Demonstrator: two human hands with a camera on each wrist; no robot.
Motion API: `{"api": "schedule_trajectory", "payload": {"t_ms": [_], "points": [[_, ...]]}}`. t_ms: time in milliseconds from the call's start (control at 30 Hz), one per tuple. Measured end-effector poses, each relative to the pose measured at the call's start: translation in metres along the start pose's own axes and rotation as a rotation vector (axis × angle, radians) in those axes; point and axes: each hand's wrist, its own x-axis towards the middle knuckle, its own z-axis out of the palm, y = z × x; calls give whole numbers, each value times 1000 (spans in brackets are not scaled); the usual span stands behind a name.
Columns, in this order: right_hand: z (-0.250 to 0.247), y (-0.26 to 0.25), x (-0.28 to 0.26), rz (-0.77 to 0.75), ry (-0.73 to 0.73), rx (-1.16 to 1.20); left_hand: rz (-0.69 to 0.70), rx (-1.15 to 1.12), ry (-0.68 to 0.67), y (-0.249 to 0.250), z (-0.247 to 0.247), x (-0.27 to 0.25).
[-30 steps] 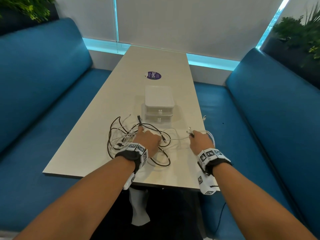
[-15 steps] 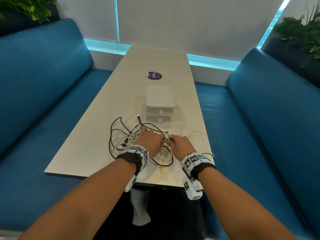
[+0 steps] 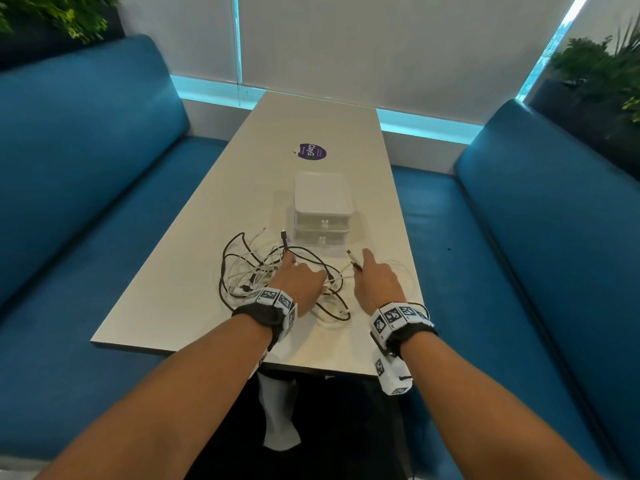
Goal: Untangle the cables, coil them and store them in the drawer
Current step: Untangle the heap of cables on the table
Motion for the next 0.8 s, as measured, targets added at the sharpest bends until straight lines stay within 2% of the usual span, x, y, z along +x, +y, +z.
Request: {"api": "schedule_trajectory", "payload": {"t_ms": [100, 200, 333, 500, 700, 800], "points": [[4, -9, -3, -133, -27, 104, -21, -2, 0, 3, 1, 1], [9, -13, -5, -198, -139, 149, -30, -26, 17, 2, 2, 2], [12, -13, -2, -142, -188, 139, -51, -59, 22, 4, 1, -3], [2, -3, 3, -98, -109, 118, -152, -34, -46, 2, -6, -7], [-5, 2, 4, -28, -58, 148, -95, -6, -44, -1, 5, -3], [-11, 15, 5, 76, -51, 139, -106, 9, -37, -11, 16, -8]]}}
